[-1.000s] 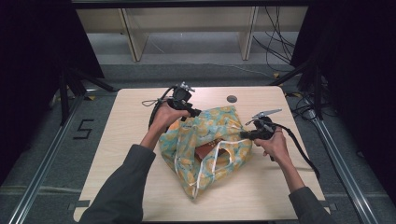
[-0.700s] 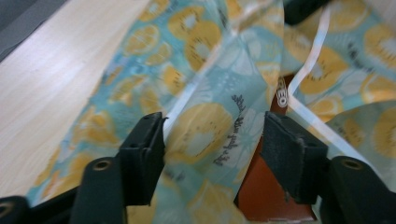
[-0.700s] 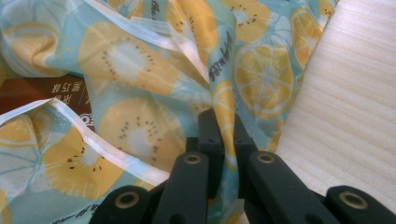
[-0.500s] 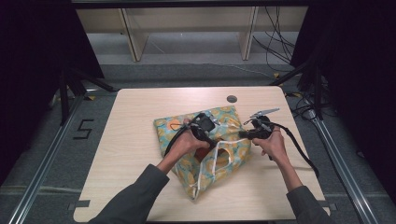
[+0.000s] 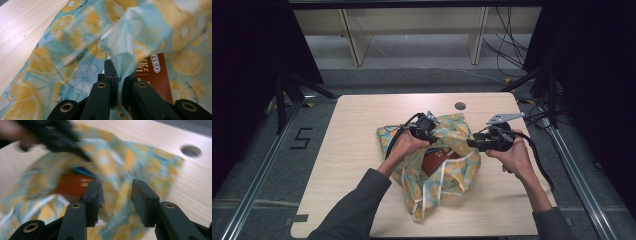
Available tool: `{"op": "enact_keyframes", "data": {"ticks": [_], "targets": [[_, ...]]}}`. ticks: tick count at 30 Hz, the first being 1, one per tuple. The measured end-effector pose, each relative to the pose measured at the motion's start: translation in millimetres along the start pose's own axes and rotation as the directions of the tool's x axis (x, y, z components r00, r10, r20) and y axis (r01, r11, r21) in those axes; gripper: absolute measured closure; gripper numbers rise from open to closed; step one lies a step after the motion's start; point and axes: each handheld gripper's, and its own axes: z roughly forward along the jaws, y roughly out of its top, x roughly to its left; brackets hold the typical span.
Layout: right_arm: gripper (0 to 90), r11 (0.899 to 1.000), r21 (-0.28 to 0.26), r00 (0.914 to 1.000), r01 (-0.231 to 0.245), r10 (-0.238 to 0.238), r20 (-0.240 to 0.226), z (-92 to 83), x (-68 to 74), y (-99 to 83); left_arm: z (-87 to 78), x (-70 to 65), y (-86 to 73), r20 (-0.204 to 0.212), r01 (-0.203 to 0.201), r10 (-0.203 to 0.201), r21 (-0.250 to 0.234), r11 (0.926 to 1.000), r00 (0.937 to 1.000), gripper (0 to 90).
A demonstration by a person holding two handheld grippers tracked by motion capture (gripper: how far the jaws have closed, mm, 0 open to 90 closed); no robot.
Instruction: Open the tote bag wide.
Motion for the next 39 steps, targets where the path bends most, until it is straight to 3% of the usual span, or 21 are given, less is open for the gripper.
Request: {"op": "enact_keyframes", "data": {"ticks": [3, 4, 7, 10, 11, 14, 16, 17, 18, 19, 20, 21, 24, 25, 26, 27, 29, 31, 35, 36, 39], "targets": [[57.6, 0.998, 0.005, 0.9969, 0.056, -0.055, -0.055, -1.8, 24.1, 7.1, -3.0, 4.5, 5.4, 0.004, 0.015, -0.015, -0.003, 0.9999, 0.9999, 87.1], [56.1, 0.997, 0.021, 0.99, 0.072, -0.068, -0.123, 5.3, 38.6, 8.1, -4.8, 5.8, 7.3, 0.002, 0.011, -0.011, -0.001, 0.9999, 0.9999, 87.1], [53.5, 0.994, 0.072, 0.9878, 0.087, -0.076, -0.136, 15.2, 51.5, 5.4, -6.5, 10.4, 10.1, 0.0, 0.021, -0.021, 0.003, 0.9998, 0.9998, 87.1], [50.8, 0.988, 0.135, 0.9932, 0.079, -0.066, -0.096, 25.0, 66.6, -2.1, -5.3, 13.6, 10.4, 0.0, 0.028, -0.028, 0.012, 0.9995, 0.9996, 86.9], [50.1, 0.985, 0.141, 0.9932, 0.104, -0.095, -0.067, 29.2, 69.4, -5.4, -4.4, 13.3, 10.4, 0.002, 0.034, -0.034, 0.01, 0.9994, 0.9994, 86.8], [50.6, 0.975, 0.189, 0.9901, 0.115, -0.097, -0.101, 44.0, 84.5, -16.6, -1.2, 10.8, 11.3, 0.008, 0.026, -0.027, 0.015, 0.9995, 0.9996, 86.4], [59.2, 0.971, 0.204, 0.9842, 0.126, -0.096, -0.149, 52.2, 89.8, -18.4, 0.9, 8.6, 12.2, 0.013, 0.026, -0.026, 0.02, 0.9995, 0.9996, 86.3], [68.1, 0.957, 0.232, 0.9789, 0.174, -0.143, -0.147, 60.6, 96.0, -18.9, 1.2, 8.4, 12.7, 0.016, 0.021, -0.021, 0.023, 0.9995, 0.9996, 86.2], [84.1, 0.952, 0.245, 0.9781, 0.185, -0.154, -0.14, 63.5, 97.8, -19.9, 1.3, 8.3, 12.8, 0.015, 0.021, -0.021, 0.023, 0.9995, 0.9997, 86.3], [84.1, 0.952, 0.245, 0.9781, 0.185, -0.154, -0.14, 63.5, 97.8, -19.9, 0.9, 8.4, 12.8, 0.015, 0.027, -0.027, 0.022, 0.9994, 0.9995, 86.3], [88.0, 0.942, 0.262, 0.9727, 0.21, -0.175, -0.153, 65.4, 95.9, -21.0, 0.0, 9.7, 12.6, 0.017, 0.027, -0.027, 0.023, 0.9994, 0.9995, 86.3], [90.0, 0.921, 0.314, 0.9694, 0.233, -0.194, -0.151, 64.3, 93.6, -22.7, -0.5, 10.6, 12.4, 0.017, 0.025, -0.026, 0.021, 0.9995, 0.9995, 86.3], [90.0, 0.887, 0.381, 0.965, 0.262, -0.241, -0.104, 54.7, 85.6, -30.6, -4.2, 13.5, 10.7, 0.015, 0.038, -0.038, 0.017, 0.9991, 0.9991, 86.4], [90.0, 0.879, 0.406, 0.9677, 0.251, -0.237, -0.086, 47.3, 80.3, -36.0, -5.3, 14.4, 10.4, 0.019, 0.032, -0.032, 0.02, 0.9993, 0.9993, 86.4], [90.0, 0.868, 0.423, 0.9634, 0.261, -0.262, -0.057, 37.9, 69.3, -44.4, -6.4, 14.9, 10.0, 0.023, 0.037, -0.038, 0.017, 0.9992, 0.999, 86.4], [90.0, 0.868, 0.423, 0.9634, 0.261, -0.262, -0.057, 37.9, 69.3, -44.4, -6.9, 15.3, 9.8, 0.031, 0.041, -0.042, 0.011, 0.9991, 0.9987, 86.4], [90.0, 0.862, 0.467, 0.9735, 0.197, -0.228, 0.011, 28.2, 56.9, -55.9, -6.3, 14.1, 10.1, 0.032, 0.046, -0.046, 0.008, 0.9989, 0.9984, 86.4], [90.0, 0.857, 0.489, 0.9749, 0.163, -0.216, 0.054, 23.9, 44.7, -63.1, -5.6, 13.0, 10.9, 0.034, 0.035, -0.035, 0.013, 0.9993, 0.9988, 86.4], [90.0, 0.861, 0.502, 0.9777, 0.081, -0.167, 0.128, 20.6, 20.7, -72.3, -4.8, 15.6, 10.3, 0.042, 0.04, -0.04, 0.012, 0.9991, 0.9983, 86.4], [90.0, 0.869, 0.492, 0.976, 0.05, -0.147, 0.161, 20.0, 4.8, -77.5, -5.5, 17.3, 9.3, 0.046, 0.056, -0.056, 0.001, 0.9985, 0.9974, 86.5], [90.0, 0.875, 0.482, 0.9791, 0.05, -0.138, 0.15, 22.4, -6.5, -84.4, -8.9, 23.8, 7.2, 0.046, 0.08, -0.079, -0.017, 0.9966, 0.9958, 86.6]]}}
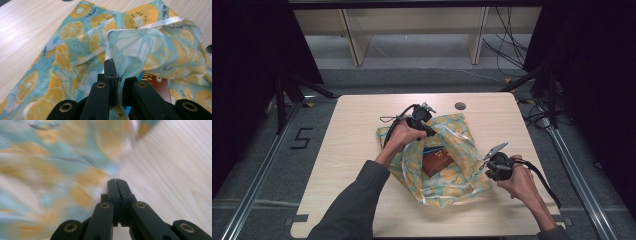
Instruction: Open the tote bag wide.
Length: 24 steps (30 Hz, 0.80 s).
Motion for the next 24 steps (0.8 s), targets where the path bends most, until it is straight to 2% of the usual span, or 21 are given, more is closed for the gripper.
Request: {"op": "enact_keyframes", "data": {"ticks": [1, 2, 3, 4, 6, 8, 9, 10, 11, 12, 13, 14, 15, 16, 18, 19, 20, 21, 22, 23, 24], "targets": [[90.0, 1.0, -0.001, 0.9997, -0.012, 0.012, -0.021, 3.6, -0.7, -1.5, -1.0, 2.1, 0.1, -0.003, -0.01, 0.01, 0.011, 0.9999, 0.9999, 86.6], [90.0, 1.0, 0.002, 0.9987, -0.031, 0.031, -0.04, 4.7, 0.7, -1.9, -1.1, 2.8, 0.1, 0.002, 0.0, 0.0, 0.009, 1.0, 1.0, 86.6], [90.0, 1.0, -0.03, 0.9997, 0.002, -0.003, -0.026, 2.5, -1.8, -0.7, -1.1, 3.2, 0.3, 0.008, -0.001, 0.001, 0.008, 1.0, 1.0, 86.5], [89.2, 0.998, -0.049, 0.9989, -0.037, 0.036, -0.03, -8.4, 0.6, 2.1, -1.1, 3.2, 0.5, 0.009, -0.002, 0.002, 0.008, 1.0, 1.0, 86.5], [86.6, 0.99, -0.142, 0.9999, -0.013, 0.013, 0.0, -30.1, -0.1, 6.9, 0.5, 1.8, 1.7, 0.009, 0.004, -0.004, 0.002, 1.0, 1.0, 86.5], [83.1, 0.963, -0.268, 0.9998, -0.021, 0.02, -0.006, -57.5, 7.0, 12.9, 0.9, 2.2, 3.5, 0.013, -0.004, 0.004, 0.015, 0.9999, 0.9999, 86.4], [82.8, 0.95, -0.31, 0.9993, -0.037, 0.033, -0.016, -65.5, 10.8, 15.4, 1.1, 1.8, 4.7, 0.008, -0.004, 0.003, 0.017, 0.9999, 1.0, 86.4], [80.8, 0.924, -0.381, 0.9994, -0.023, 0.011, -0.033, -71.9, 14.3, 20.0, 2.6, 0.8, 5.8, 0.007, 0.016, -0.016, -0.002, 0.9999, 0.9998, 86.4], [77.7, 0.915, -0.402, 0.9992, -0.018, 0.002, -0.039, -78.3, 20.0, 25.0, 1.8, 2.5, 7.5, 0.008, -0.004, 0.004, 0.017, 0.9999, 1.0, 86.3], [75.1, 0.911, -0.413, 0.9985, 0.001, -0.023, -0.05, -82.5, 25.0, 31.2, 2.7, 2.0, 9.2, 0.001, 0.009, -0.009, 0.009, 0.9999, 1.0, 86.3], [69.2, 0.907, -0.419, 0.9975, 0.037, -0.058, -0.039, -78.8, 31.4, 40.3, 2.3, 2.8, 10.2, -0.002, 0.005, -0.005, 0.016, 0.9999, 1.0, 86.2], [64.0, 0.907, -0.42, 0.9984, 0.027, -0.046, -0.034, -72.6, 36.7, 45.9, 2.2, 3.8, 11.3, -0.003, 0.004, -0.004, 0.018, 0.9998, 1.0, 86.2], [58.5, 0.924, -0.381, 0.9987, 0.038, -0.048, -0.019, -66.5, 39.6, 53.4, 2.6, 4.4, 12.2, -0.006, 0.019, -0.019, 0.006, 0.9998, 0.9998, 86.2], [54.1, 0.93, -0.365, 0.9991, 0.041, -0.035, 0.023, -53.5, 41.3, 61.6, 1.2, 5.9, 12.8, -0.01, 0.009, -0.009, 0.017, 0.9998, 0.9999, 86.2], [47.2, 0.944, -0.329, 0.9989, 0.015, 0.0, 0.047, -34.5, 39.2, 71.1, -0.4, 9.3, 13.1, -0.009, 0.02, -0.02, 0.008, 0.9998, 0.9998, 86.1], [45.7, 0.954, -0.3, 0.9974, 0.015, 0.007, 0.072, -23.4, 37.7, 75.6, -1.0, 10.6, 13.0, -0.009, 0.032, -0.032, 0.002, 0.9995, 0.9994, 86.1], [45.9, 0.963, -0.27, 0.9971, 0.015, 0.006, 0.076, -14.5, 37.7, 79.0, -1.8, 12.0, 12.4, -0.011, 0.035, -0.035, 0.0, 0.9994, 0.9993, 86.0], [51.2, 0.967, -0.255, 0.9971, 0.024, -0.005, 0.076, -6.2, 37.2, 81.8, -2.8, 13.7, 12.1, -0.011, 0.031, -0.031, 0.005, 0.9995, 0.9995, 85.9], [70.5, 0.969, -0.245, 0.9975, 0.036, -0.02, 0.068, 0.1, 36.4, 83.8, -3.3, 14.6, 11.3, -0.009, 0.034, -0.034, 0.002, 0.9994, 0.9994, 85.8], [84.0, 0.963, -0.258, 0.996, 0.076, -0.061, 0.066, 4.4, 33.6, 84.4, -4.4, 16.0, 10.3, -0.015, 0.028, -0.028, 0.004, 0.9996, 0.9995, 85.7], [90.0, 0.958, -0.268, 0.9908, 0.101, -0.072, 0.115, 2.6, 21.3, 86.4, -4.7, 16.4, 9.5, -0.019, 0.032, -0.032, 0.001, 0.9995, 0.9993, 85.6]]}}
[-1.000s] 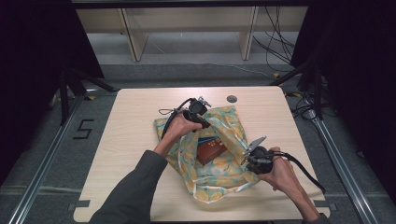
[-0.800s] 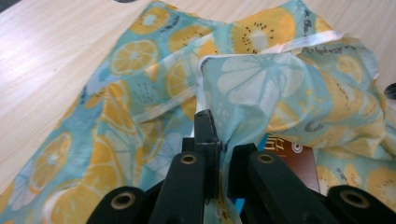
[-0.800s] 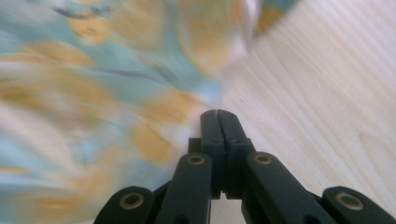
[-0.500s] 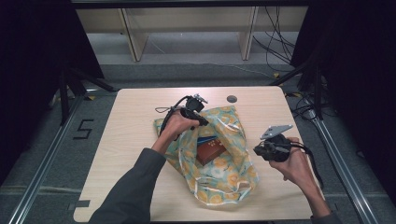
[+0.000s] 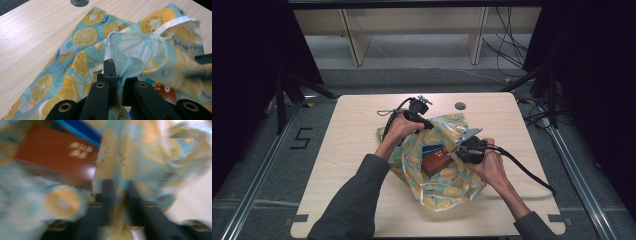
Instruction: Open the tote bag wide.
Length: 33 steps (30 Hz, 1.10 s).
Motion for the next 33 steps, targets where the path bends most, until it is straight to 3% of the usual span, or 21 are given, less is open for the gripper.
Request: {"op": "enact_keyframes", "data": {"ticks": [1, 2, 5, 6, 8, 9, 13, 15, 17, 18, 19, 20, 21, 22, 24, 25, 27, 29, 30, 32, 33], "targets": [[90.0, 1.0, -0.002, 0.9997, -0.003, 0.003, 0.025, -1.7, -9.0, 1.2, -0.5, 0.9, -1.1, -0.002, 0.002, -0.002, 0.0, 1.0, 1.0, 85.3], [90.0, 0.999, -0.025, 0.9983, -0.041, 0.042, 0.041, -3.5, -23.2, 2.2, -0.5, 1.9, -2.1, 0.007, 0.001, -0.001, 0.003, 1.0, 1.0, 85.1], [90.0, 0.982, -0.114, 0.9864, -0.152, 0.158, 0.046, -3.6, -69.0, 3.5, 5.8, -0.7, -4.0, 0.007, -0.003, 0.003, 0.005, 1.0, 1.0, 83.4], [90.0, 0.978, -0.104, 0.9816, -0.183, 0.188, 0.036, 0.0, -83.1, 4.4, 8.9, -2.9, -4.0, 0.015, -0.007, 0.007, 0.007, 0.9999, 0.9999, 83.3], [90.0, 0.978, -0.102, 0.98, -0.184, 0.19, 0.058, 13.0, -93.6, 5.4, 17.9, -11.1, -2.3, 0.007, -0.035, 0.034, 0.016, 0.9993, 0.9994, 83.1], [90.0, 0.989, -0.048, 0.9872, -0.142, 0.145, 0.067, 24.4, -96.8, 5.5, 22.4, -13.4, -1.4, -0.001, -0.031, 0.031, 0.014, 0.9994, 0.9995, 82.5], [90.0, 0.988, 0.038, 0.9878, -0.151, 0.149, 0.046, 62.6, -95.4, -6.0, 31.2, -11.0, -1.2, -0.052, -0.035, 0.037, 0.032, 0.9989, 0.998, 78.1], [90.0, 0.98, 0.055, 0.9814, -0.192, 0.191, 0.021, 70.8, -91.4, -10.8, 34.3, -2.3, -4.2, -0.088, -0.013, 0.015, 0.023, 0.9997, 0.996, 77.4], [90.0, 0.981, 0.024, 0.9807, -0.193, 0.193, 0.033, 72.6, -91.4, -11.9, 36.7, 13.8, -12.0, -0.106, 0.062, -0.061, 0.001, 0.9981, 0.9925, 77.2], [89.8, 0.982, 0.034, 0.9823, -0.187, 0.187, 0.015, 69.9, -94.1, -11.2, 36.9, 18.9, -14.8, -0.089, 0.087, -0.086, 0.006, 0.9962, 0.9923, 77.2], [87.9, 0.978, 0.037, 0.9783, -0.207, 0.207, 0.003, 68.5, -96.5, -10.5, 38.9, 23.0, -19.5, -0.095, 0.114, -0.114, -0.007, 0.9934, 0.9889, 77.2], [87.9, 0.978, 0.037, 0.9783, -0.207, 0.207, 0.003, 68.5, -96.5, -10.5, 39.4, 24.3, -21.5, -0.097, 0.116, -0.116, -0.003, 0.9932, 0.9885, 77.2], [87.5, 0.973, 0.051, 0.9743, -0.225, 0.225, -0.006, 67.8, -95.5, -10.1, 39.6, 24.3, -24.0, -0.099, 0.11, -0.11, -0.004, 0.9939, 0.9891, 77.3], [87.3, 0.975, 0.054, 0.976, -0.217, 0.218, -0.005, 68.1, -95.6, -10.2, 38.4, 25.0, -24.8, -0.097, 0.093, -0.092, 0.005, 0.9957, 0.991, 77.3], [86.3, 0.975, 0.027, 0.9749, -0.223, 0.223, -0.001, 70.7, -94.7, -12.3, 37.2, 24.6, -25.1, -0.1, 0.1, -0.099, 0.001, 0.995, 0.9901, 75.8], [85.0, 0.973, 0.039, 0.9734, -0.229, 0.229, -0.007, 68.6, -95.4, -11.9, 36.5, 23.3, -24.4, -0.103, 0.111, -0.111, -0.009, 0.9938, 0.9884, 75.3], [83.7, 0.973, 0.025, 0.9734, -0.228, 0.229, -0.012, 64.9, -95.8, -11.7, 29.2, 17.7, -20.5, -0.114, 0.096, -0.097, -0.01, 0.9953, 0.9888, 72.4], [84.3, 0.971, 0.038, 0.9716, -0.235, 0.236, -0.016, 56.3, -96.1, -10.0, 19.0, 11.4, -16.9, -0.109, 0.067, -0.068, -0.01, 0.9977, 0.9917, 64.2], [84.9, 0.975, 0.032, 0.9752, -0.22, 0.221, -0.014, 54.1, -97.7, -10.1, 11.8, 6.9, -14.7, -0.117, 0.049, -0.051, -0.019, 0.9986, 0.9919, 63.1], [86.2, 0.972, 0.009, 0.9718, -0.234, 0.234, -0.03, 51.8, -98.3, -9.7, -4.0, -6.0, -9.4, -0.131, 0.008, -0.013, -0.039, 0.9992, 0.9913, 58.6], [86.7, 0.973, 0.025, 0.9728, -0.228, 0.229, -0.036, 50.1, -99.2, -8.5, -9.1, -11.8, -7.5, -0.133, -0.005, -0.001, -0.042, 0.9991, 0.9912, 54.7]]}}
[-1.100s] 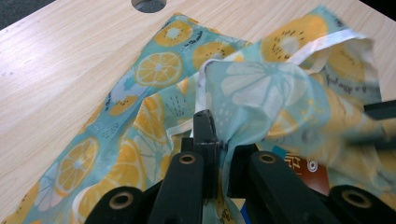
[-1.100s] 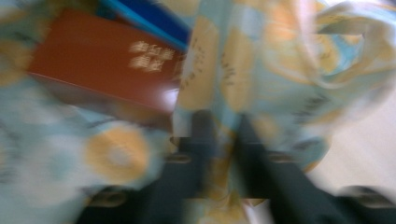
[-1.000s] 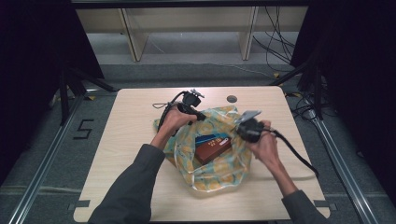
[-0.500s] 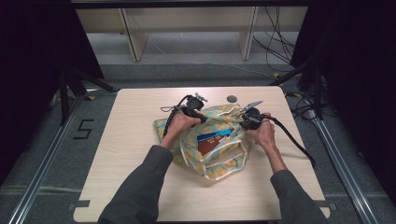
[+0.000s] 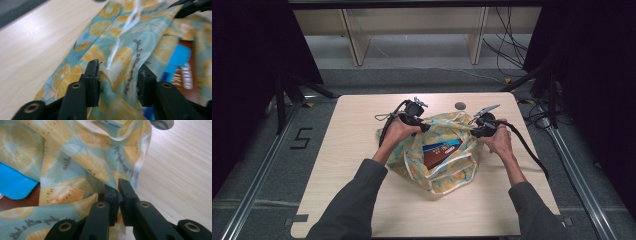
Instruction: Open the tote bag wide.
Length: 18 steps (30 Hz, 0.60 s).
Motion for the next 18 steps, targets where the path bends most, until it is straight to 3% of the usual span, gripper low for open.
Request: {"op": "enact_keyframes", "data": {"ticks": [3, 5, 7, 8, 9, 10, 12, 13, 14, 15, 16, 17, 18], "targets": [[87.3, 1.0, 0.009, 1.0, 0.001, -0.001, 0.001, 2.1, 1.7, 1.3, -15.8, -22.1, 6.6, -0.013, -0.074, 0.073, -0.034, 0.9967, 0.9972, 53.1], [88.0, 0.999, 0.041, 0.9998, 0.01, -0.011, 0.014, 5.9, 3.0, 0.5, -22.4, -34.6, 9.5, 0.025, -0.094, 0.096, -0.078, 0.9925, 0.9951, 52.9], [88.0, 0.999, 0.054, 0.9999, -0.004, 0.003, 0.015, 6.6, 4.3, -0.2, -27.1, -46.3, 11.6, 0.034, -0.126, 0.131, -0.107, 0.9861, 0.9908, 53.5], [88.0, 0.999, 0.044, 0.9997, 0.019, -0.019, 0.018, 8.2, 2.7, -0.3, -27.4, -51.5, 11.6, 0.062, -0.136, 0.144, -0.112, 0.9843, 0.9877, 54.7], [88.0, 0.998, 0.065, 0.9998, -0.009, 0.008, 0.016, 7.2, 4.5, -0.1, -26.2, -55.5, 10.8, 0.103, -0.158, 0.168, -0.101, 0.9822, 0.9803, 56.7], [88.0, 0.998, 0.06, 0.9998, -0.004, 0.003, 0.021, 7.8, 3.8, -0.1, -22.4, -59.3, 8.4, 0.125, -0.175, 0.183, -0.071, 0.982, 0.9752, 57.9], [88.0, 0.998, 0.064, 0.9997, -0.021, 0.02, 0.017, 6.8, 3.8, 0.6, -9.7, -62.1, 0.4, 0.106, -0.238, 0.235, 0.016, 0.9711, 0.9662, 60.7], [88.1, 0.999, 0.04, 0.9996, 0.012, -0.013, 0.024, 8.1, 1.0, 0.1, -4.2, -59.1, -4.6, 0.097, -0.242, 0.236, 0.06, 0.9685, 0.967, 61.2], [88.0, 0.999, 0.048, 0.9997, -0.004, 0.003, 0.024, 5.5, 0.8, 0.3, 1.5, -44.8, -13.0, 0.049, -0.229, 0.225, 0.139, 0.9634, 0.9732, 61.3], [88.0, 0.999, 0.048, 0.9997, -0.004, 0.003, 0.024, 5.5, 0.8, 0.3, 1.5, -44.8, -13.0, 0.049, -0.229, 0.225, 0.139, 0.9634, 0.9732, 60.6], [88.0, 0.998, 0.058, 0.9996, -0.016, 0.015, 0.022, 4.3, 1.4, -0.7, 3.2, -36.1, -17.1, 0.012, -0.209, 0.209, 0.154, 0.9657, 0.9778, 61.0], [88.0, 0.998, 0.058, 0.9996, -0.016, 0.015, 0.022, 4.3, 1.4, -0.7, 5.0, -28.2, -21.6, -0.001, -0.173, 0.176, 0.149, 0.9734, 0.9845, 61.0], [88.0, 0.998, 0.058, 0.9997, -0.014, 0.012, 0.022, 5.3, 0.8, -1.5, 6.4, -19.3, -27.0, 0.016, -0.143, 0.142, 0.153, 0.9778, 0.9897, 60.9]]}}
